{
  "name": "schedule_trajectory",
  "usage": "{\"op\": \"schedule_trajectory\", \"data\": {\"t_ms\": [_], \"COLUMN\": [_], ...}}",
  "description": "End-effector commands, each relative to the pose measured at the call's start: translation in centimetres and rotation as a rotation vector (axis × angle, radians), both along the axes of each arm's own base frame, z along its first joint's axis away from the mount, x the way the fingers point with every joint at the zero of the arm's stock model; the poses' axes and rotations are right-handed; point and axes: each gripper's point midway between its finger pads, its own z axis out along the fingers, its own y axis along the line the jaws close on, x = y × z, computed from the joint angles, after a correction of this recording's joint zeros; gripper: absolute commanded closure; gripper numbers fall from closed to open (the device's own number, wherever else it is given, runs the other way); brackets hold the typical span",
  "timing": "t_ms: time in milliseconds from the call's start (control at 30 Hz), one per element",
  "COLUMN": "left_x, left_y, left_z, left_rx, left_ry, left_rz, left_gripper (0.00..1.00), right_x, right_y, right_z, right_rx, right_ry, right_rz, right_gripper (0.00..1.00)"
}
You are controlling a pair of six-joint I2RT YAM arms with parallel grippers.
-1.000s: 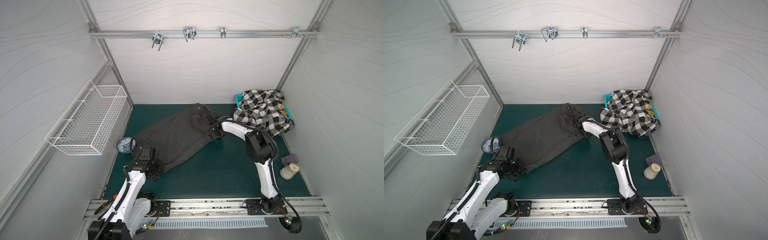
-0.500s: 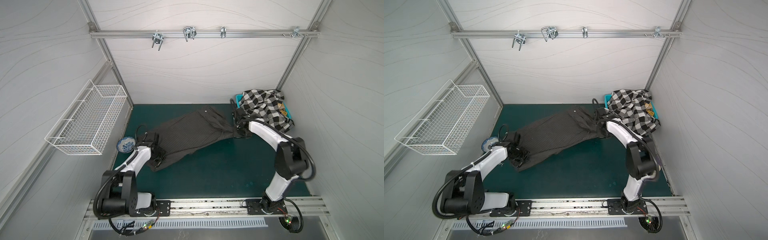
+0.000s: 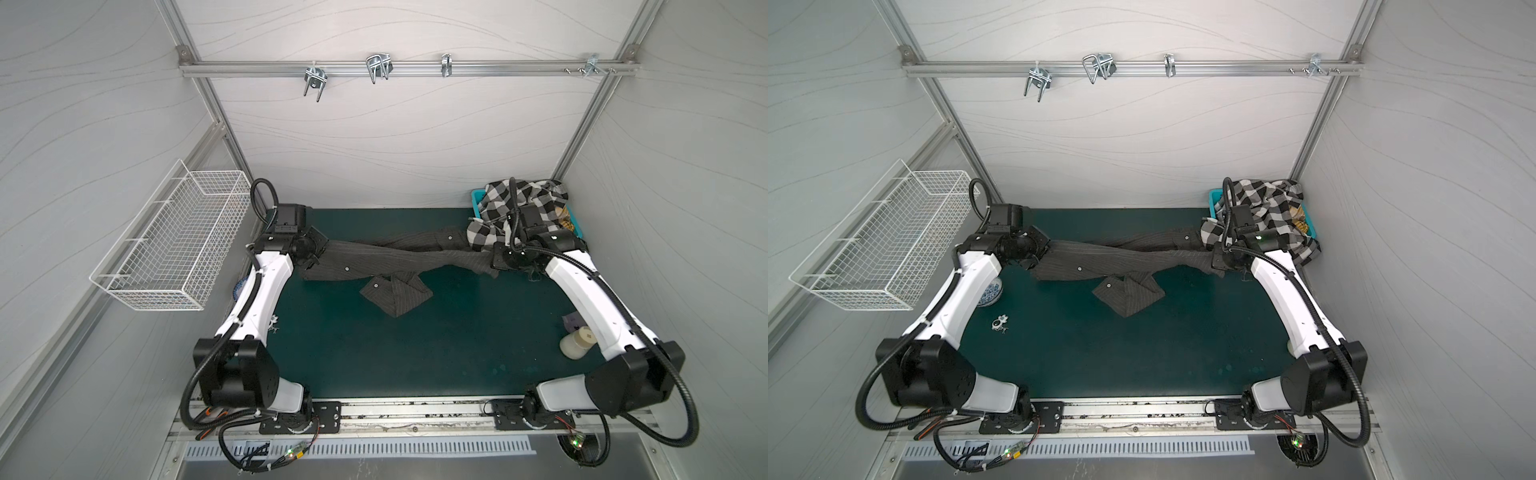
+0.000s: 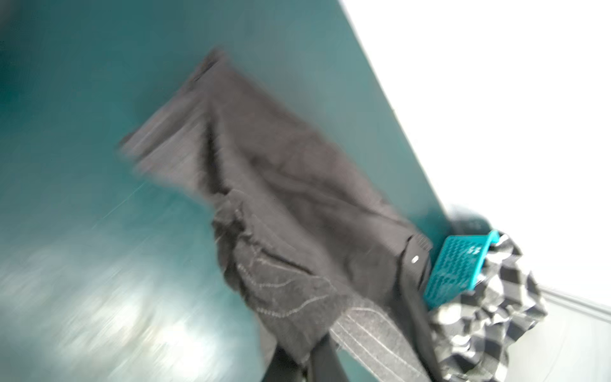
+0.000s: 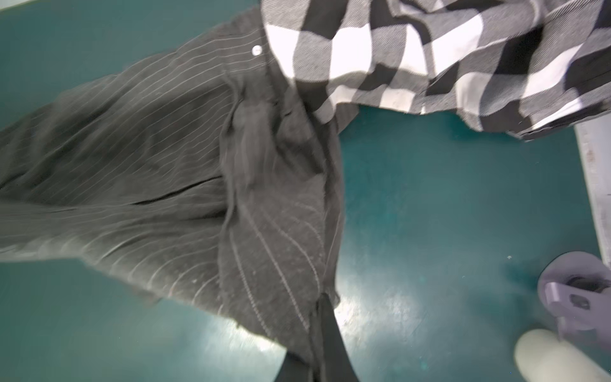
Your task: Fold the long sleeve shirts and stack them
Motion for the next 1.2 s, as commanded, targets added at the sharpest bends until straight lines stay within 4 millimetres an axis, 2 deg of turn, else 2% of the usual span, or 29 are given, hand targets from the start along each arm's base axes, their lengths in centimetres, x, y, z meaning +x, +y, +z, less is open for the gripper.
{"op": "schedule_trajectory", "data": {"t_ms": [0,100,167,267,333,400,433,500,533,567,633,667,700,733,767,800,833,867,900,967,1000,1033,1100,1167], "left_x": [-6.5,-11.5,-14.6,-17.6,-18.3,-17.7,-16.6,-13.0,-10.1,-7.0,-0.1,3.8,6.7,9.8,12.3,13.8,14.5,13.9,12.8,9.3,7.4,5.1,1.6,-2.2], "left_y": [0.3,-1.2,-1.9,-2.3,-2.1,-2.0,-2.1,-2.4,-2.7,-3.1,-3.8,-3.6,-3.3,-2.8,-2.4,-2.1,-1.7,-0.8,-0.2,0.9,1.3,1.5,2.0,1.8], "left_z": [-3.8,-8.2,-10.1,-11.0,-11.6,-12.7,-13.2,-13.3,-12.5,-11.6,-8.8,-6.4,-4.1,-1.0,2.9,7.3,12.2,16.6,20.2,25.2,26.3,26.6,24.3,19.0], "left_rx": [0.005,-0.051,-0.049,-0.033,-0.024,-0.024,-0.022,-0.025,-0.026,-0.035,-0.050,-0.027,-0.004,0.003,-0.011,-0.036,-0.042,-0.001,0.027,0.054,0.060,0.065,0.055,0.013], "left_ry": [0.137,0.224,0.269,0.287,0.283,0.277,0.279,0.262,0.237,0.210,0.125,0.067,0.021,-0.041,-0.113,-0.186,-0.264,-0.332,-0.393,-0.475,-0.495,-0.499,-0.490,-0.412], "left_rz": [-0.001,-0.027,-0.055,-0.076,-0.067,-0.055,-0.052,-0.055,-0.057,-0.057,-0.053,-0.044,-0.023,0.003,0.029,0.048,0.056,0.076,0.090,0.102,0.105,0.109,0.123,0.118], "left_gripper": [1.00,1.00,1.00,1.00,1.00,1.00,1.00,1.00,1.00,1.00,1.00,1.00,1.00,1.00,1.00,1.00,1.00,1.00,1.00,1.00,1.00,1.00,1.00,1.00], "right_x": [-3.8,-6.1,-7.7,-10.2,-11.1,-10.6,-9.8,-6.7,-4.1,-1.2,5.5,8.8,11.2,13.8,15.4,16.1,15.8,14.8,13.7,10.6,9.1,7.5,4.5,1.7], "right_y": [0.7,2.4,3.5,4.4,4.7,5.3,5.6,6.2,6.4,6.5,6.3,6.0,5.7,5.4,5.1,4.8,4.2,3.4,2.7,0.9,0.4,-0.2,-0.9,-1.3], "right_z": [-0.9,-3.6,-6.2,-9.6,-11.7,-13.3,-13.8,-13.6,-13.1,-12.2,-9.0,-6.2,-3.5,1.4,6.2,11.4,15.9,19.6,22.1,25.6,26.4,26.7,26.3,23.3], "right_rx": [0.073,0.084,0.059,0.023,0.027,0.051,0.057,0.059,0.056,0.059,0.076,0.086,0.098,0.129,0.153,0.182,0.208,0.230,0.240,0.251,0.261,0.278,0.289,0.284], "right_ry": [0.066,0.131,0.194,0.298,0.340,0.354,0.356,0.337,0.316,0.284,0.205,0.155,0.104,-0.001,-0.103,-0.218,-0.317,-0.408,-0.473,-0.579,-0.620,-0.651,-0.672,-0.605], "right_rz": [0.022,0.058,0.084,0.104,0.102,0.091,0.093,0.103,0.098,0.087,0.048,0.023,0.006,-0.005,-0.010,-0.008,-0.007,-0.003,-0.006,-0.013,-0.015,-0.020,-0.021,-0.027], "right_gripper": [1.00,1.00,1.00,1.00,1.00,1.00,1.00,1.00,1.00,1.00,1.00,1.00,1.00,1.00,1.00,1.00,1.00,1.00,1.00,1.00,1.00,1.00,1.00,1.00]}}
